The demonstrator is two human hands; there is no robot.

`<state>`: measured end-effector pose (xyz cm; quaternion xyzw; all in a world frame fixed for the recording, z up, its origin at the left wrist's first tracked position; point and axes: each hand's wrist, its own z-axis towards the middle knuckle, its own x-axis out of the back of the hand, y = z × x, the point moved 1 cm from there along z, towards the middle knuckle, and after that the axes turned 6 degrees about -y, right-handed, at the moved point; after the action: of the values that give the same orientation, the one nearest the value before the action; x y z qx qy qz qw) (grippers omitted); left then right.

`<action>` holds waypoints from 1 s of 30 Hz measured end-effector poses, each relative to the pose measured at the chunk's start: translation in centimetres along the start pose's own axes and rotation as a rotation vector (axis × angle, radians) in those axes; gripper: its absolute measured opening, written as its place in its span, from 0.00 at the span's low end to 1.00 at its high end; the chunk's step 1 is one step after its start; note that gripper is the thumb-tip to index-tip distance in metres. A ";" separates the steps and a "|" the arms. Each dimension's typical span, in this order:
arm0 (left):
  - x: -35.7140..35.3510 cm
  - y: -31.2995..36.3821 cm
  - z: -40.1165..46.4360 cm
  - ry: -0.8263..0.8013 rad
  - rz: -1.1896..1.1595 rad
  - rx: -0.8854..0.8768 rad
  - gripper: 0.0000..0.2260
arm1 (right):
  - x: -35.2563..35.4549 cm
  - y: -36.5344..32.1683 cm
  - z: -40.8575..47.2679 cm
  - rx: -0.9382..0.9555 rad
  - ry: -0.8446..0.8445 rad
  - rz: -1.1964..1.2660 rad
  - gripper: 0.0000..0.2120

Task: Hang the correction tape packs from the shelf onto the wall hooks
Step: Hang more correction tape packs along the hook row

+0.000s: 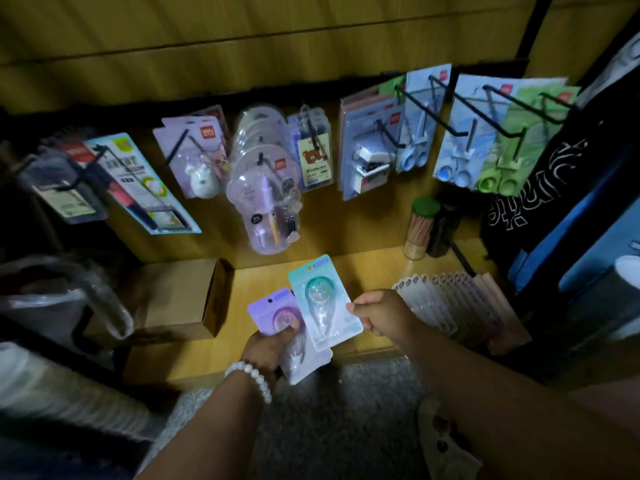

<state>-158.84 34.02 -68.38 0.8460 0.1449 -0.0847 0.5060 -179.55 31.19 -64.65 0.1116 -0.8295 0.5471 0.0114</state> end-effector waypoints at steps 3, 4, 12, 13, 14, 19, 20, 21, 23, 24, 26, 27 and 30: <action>0.0 0.9 -1.7 -0.023 -0.021 -0.020 0.10 | -0.7 -0.6 -1.4 0.009 -0.085 -0.045 0.06; 0.0 1.1 -2.4 -0.023 -0.020 -0.016 0.12 | -0.9 -0.7 -1.8 0.009 -0.109 -0.063 0.07; 1.8 2.8 -7.3 0.035 -0.060 -0.043 0.15 | -3.8 -3.2 -5.2 0.056 -0.295 -0.150 0.08; 2.1 3.2 -7.9 0.042 -0.076 -0.064 0.16 | -4.4 -3.7 -5.6 0.065 -0.305 -0.149 0.09; 2.4 3.7 -8.6 0.040 -0.093 -0.092 0.17 | -4.9 -4.2 -6.0 0.077 -0.314 -0.154 0.09; 2.7 6.0 -11.3 -0.007 -0.134 -0.208 0.14 | -7.2 -7.1 -8.2 0.171 -0.340 -0.199 0.12; 2.5 6.5 -11.8 -0.020 -0.138 -0.228 0.15 | -7.6 -7.6 -8.7 0.187 -0.349 -0.189 0.12; 2.3 7.0 -12.4 -0.039 -0.134 -0.257 0.16 | -7.9 -8.1 -9.1 0.206 -0.364 -0.155 0.12; 1.7 8.0 -13.6 -0.068 -0.128 -0.316 0.21 | -8.3 -9.0 -9.9 0.248 -0.393 -0.059 0.14; 1.3 8.6 -14.2 -0.078 -0.148 -0.334 0.23 | -8.4 -9.4 -10.2 0.263 -0.393 -0.031 0.16; 0.4 9.7 -15.3 -0.120 -0.207 -0.348 0.23 | -8.2 -10.2 -10.9 0.289 -0.382 0.006 0.16; -0.1 10.3 -15.8 -0.157 -0.241 -0.351 0.22 | -8.0 -10.7 -11.2 0.304 -0.378 0.025 0.14; -1.6 11.8 -17.3 -0.298 -0.335 -0.330 0.16 | -7.3 -11.9 -12.1 0.349 -0.359 0.071 0.07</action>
<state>-156.51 43.72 -49.95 0.6948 0.2184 -0.2658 0.6316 -171.34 39.00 -50.02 0.1779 -0.7148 0.6533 -0.1748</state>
